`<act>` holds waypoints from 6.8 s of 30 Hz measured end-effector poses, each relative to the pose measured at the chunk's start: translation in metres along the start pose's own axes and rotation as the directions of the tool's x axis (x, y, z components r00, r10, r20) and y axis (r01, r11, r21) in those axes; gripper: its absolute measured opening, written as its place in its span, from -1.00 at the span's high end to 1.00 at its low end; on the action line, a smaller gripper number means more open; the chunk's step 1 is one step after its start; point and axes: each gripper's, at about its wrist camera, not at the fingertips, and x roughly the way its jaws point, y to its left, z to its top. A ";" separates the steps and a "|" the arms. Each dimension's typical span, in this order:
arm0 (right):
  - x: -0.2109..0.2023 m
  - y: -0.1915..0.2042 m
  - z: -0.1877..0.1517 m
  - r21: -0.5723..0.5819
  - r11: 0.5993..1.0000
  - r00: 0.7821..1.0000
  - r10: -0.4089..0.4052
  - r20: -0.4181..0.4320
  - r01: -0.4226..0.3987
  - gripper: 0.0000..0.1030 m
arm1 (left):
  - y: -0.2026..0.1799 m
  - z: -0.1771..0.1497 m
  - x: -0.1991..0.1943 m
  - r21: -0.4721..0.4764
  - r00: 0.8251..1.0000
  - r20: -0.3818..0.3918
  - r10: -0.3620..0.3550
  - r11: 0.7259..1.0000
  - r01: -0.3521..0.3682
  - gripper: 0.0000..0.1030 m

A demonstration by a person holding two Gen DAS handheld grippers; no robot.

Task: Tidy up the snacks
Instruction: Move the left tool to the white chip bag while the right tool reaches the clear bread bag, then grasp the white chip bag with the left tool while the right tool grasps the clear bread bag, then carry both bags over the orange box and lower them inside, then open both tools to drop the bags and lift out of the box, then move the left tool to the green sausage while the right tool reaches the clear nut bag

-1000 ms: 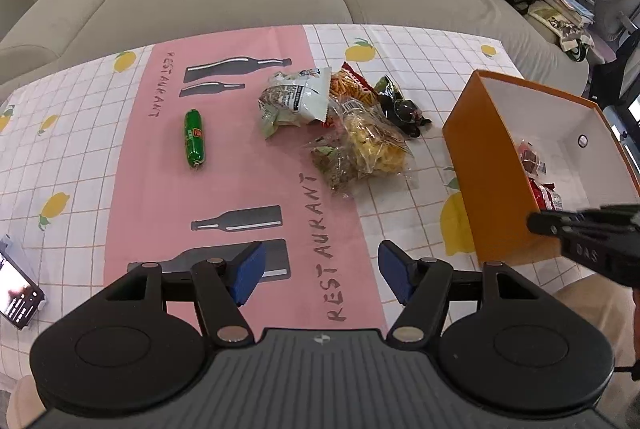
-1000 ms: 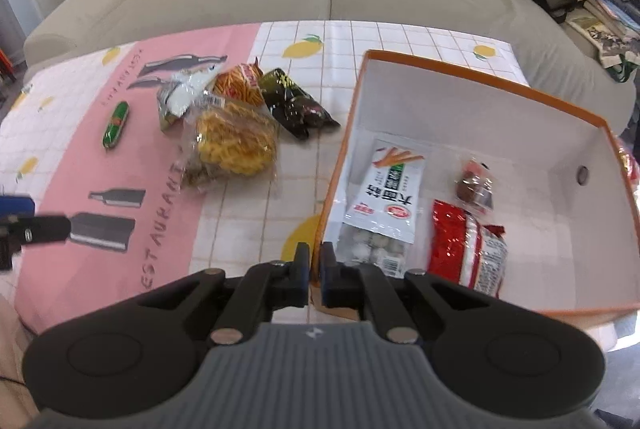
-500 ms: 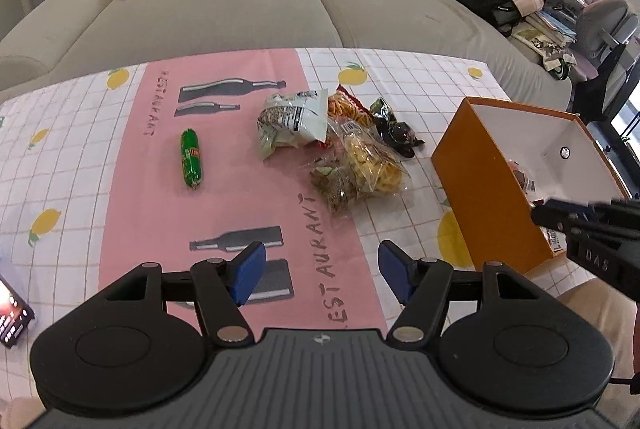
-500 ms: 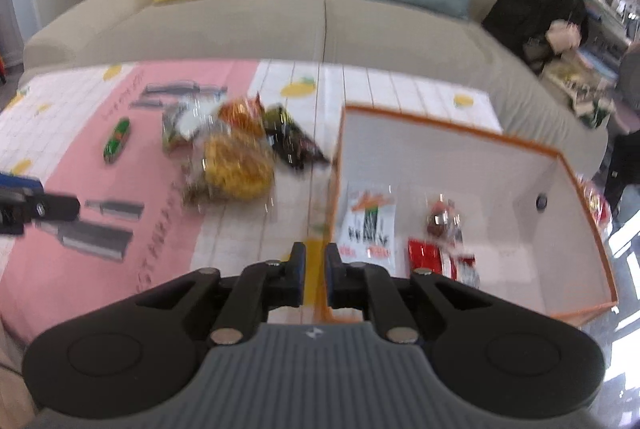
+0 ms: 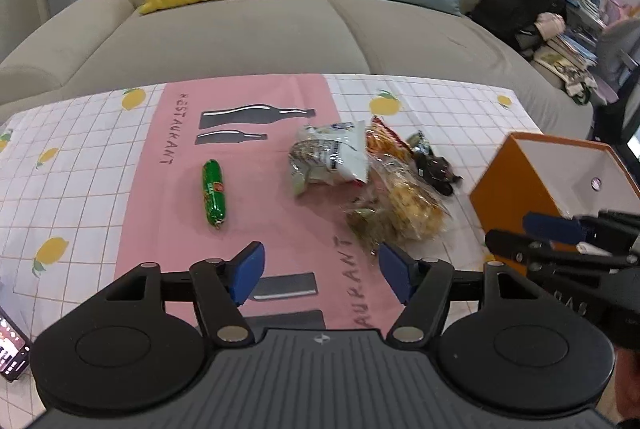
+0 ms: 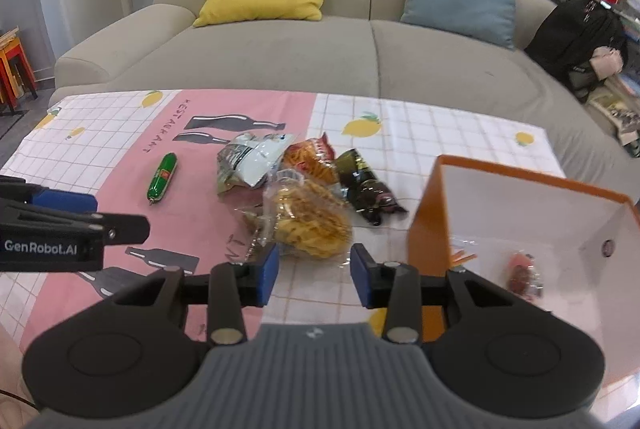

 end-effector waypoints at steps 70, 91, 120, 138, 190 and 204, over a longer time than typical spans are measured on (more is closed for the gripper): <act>0.081 -0.003 0.030 0.114 0.988 0.989 0.112 -0.102 -0.100 0.59 | 0.016 0.045 0.072 -0.049 0.993 -0.104 -0.048 0.998 0.043 -0.21; -0.065 -0.034 0.013 0.179 0.953 0.970 0.244 0.016 -0.243 0.62 | -0.038 0.010 -0.053 -0.020 0.998 -0.015 -0.059 0.998 0.059 -0.21; -0.094 -0.251 -0.015 0.331 0.933 0.990 -0.130 -0.052 0.140 0.65 | -0.272 0.051 0.032 0.353 0.936 -0.179 -0.303 0.868 0.349 -0.22; -0.031 -0.299 -0.029 0.328 0.928 0.971 -0.113 -0.209 0.178 0.65 | -0.312 0.034 0.105 0.328 0.889 -0.329 -0.318 0.845 0.423 -0.23; -0.110 -0.191 -0.003 0.369 0.903 0.975 -0.218 -0.049 0.221 -0.60 | -0.212 0.048 -0.014 0.312 0.985 -0.072 -0.156 0.935 0.171 -0.63; -0.103 -0.092 -0.010 0.303 0.947 0.990 -0.131 0.058 0.107 -0.64 | -0.114 0.029 -0.043 0.176 0.984 0.178 -0.001 0.984 -0.030 -0.64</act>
